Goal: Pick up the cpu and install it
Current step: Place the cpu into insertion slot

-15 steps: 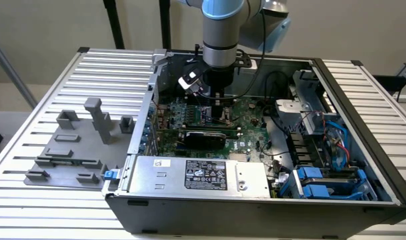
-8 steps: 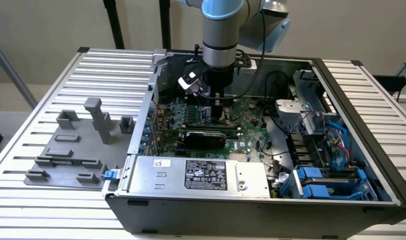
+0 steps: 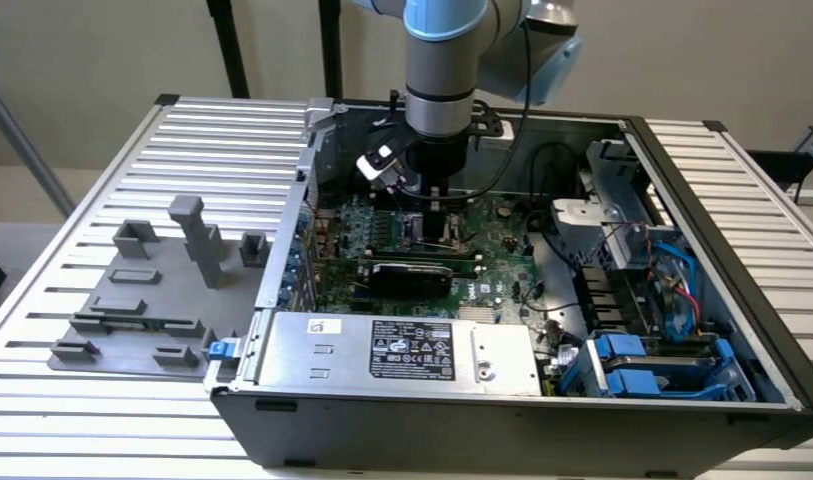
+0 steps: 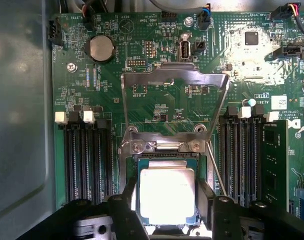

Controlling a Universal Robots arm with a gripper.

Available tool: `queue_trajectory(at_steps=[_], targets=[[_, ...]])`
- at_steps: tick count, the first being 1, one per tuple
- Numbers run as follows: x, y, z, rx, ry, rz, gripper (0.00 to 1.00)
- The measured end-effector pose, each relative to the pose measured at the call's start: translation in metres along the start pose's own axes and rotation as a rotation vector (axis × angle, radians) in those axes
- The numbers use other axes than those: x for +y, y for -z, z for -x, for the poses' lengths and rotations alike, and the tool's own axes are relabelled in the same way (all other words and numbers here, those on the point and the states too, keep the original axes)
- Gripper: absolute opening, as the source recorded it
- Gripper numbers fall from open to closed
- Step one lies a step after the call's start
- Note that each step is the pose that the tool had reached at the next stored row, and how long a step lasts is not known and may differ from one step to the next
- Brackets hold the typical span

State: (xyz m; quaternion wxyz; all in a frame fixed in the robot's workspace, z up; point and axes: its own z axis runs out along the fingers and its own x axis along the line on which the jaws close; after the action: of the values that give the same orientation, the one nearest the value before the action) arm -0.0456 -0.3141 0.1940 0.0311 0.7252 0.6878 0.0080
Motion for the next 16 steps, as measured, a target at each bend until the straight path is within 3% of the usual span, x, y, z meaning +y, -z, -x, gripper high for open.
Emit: queue_trajectory(at_steps=[2,3,16], targets=[[0.0,0.0002,0.0,-0.0009,0.0,-0.0003,0.62],[0.0,0.0002,0.0,-0.0011,0.0,-0.0003,0.69],[0.0002,0.0043,-0.0001,-0.001,0.0,-0.0003,0.69]])
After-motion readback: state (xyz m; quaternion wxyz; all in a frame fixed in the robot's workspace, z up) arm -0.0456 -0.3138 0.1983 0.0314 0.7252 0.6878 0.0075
